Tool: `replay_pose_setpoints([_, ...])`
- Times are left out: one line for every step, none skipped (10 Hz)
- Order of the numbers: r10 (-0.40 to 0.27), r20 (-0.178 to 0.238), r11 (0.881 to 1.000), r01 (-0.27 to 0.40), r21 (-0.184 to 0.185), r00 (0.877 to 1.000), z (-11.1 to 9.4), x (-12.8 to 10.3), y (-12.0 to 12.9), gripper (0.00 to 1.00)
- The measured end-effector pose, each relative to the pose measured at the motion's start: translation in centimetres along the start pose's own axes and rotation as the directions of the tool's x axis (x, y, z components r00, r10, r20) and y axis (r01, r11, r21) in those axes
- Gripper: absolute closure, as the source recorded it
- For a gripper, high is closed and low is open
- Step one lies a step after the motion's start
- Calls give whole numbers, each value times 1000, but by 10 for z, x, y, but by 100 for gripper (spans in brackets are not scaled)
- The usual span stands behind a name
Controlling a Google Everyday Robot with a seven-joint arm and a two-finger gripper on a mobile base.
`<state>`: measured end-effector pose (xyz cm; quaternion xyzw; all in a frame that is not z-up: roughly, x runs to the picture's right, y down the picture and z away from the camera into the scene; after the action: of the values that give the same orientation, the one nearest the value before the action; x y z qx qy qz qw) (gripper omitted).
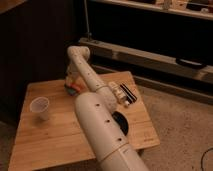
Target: Place the pepper on the white sponge
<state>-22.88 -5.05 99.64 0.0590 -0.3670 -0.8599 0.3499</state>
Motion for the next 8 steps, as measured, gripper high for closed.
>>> replay_pose_setpoints([-3,1,1000,3,-2,1000,0,1,-1,73])
replay_pose_setpoints([-4,3,1000,4,-6,1000,0,0,0,73])
replay_pose_setpoints([-3,5,1000,3,-8,1000,0,-1,1,73])
replay_pose_setpoints([-7,11,1000,8,-15,1000,-1,1,0,73])
replay_pose_setpoints([-11,14,1000,12,-21,1000,-3,2,-1,73])
replay_pose_setpoints([-14,17,1000,14,-25,1000,-4,2,-1,73])
replay_pose_setpoints([-18,19,999,19,-29,1000,-6,3,-2,73])
replay_pose_setpoints([-21,20,999,22,-31,1000,-7,3,-2,73])
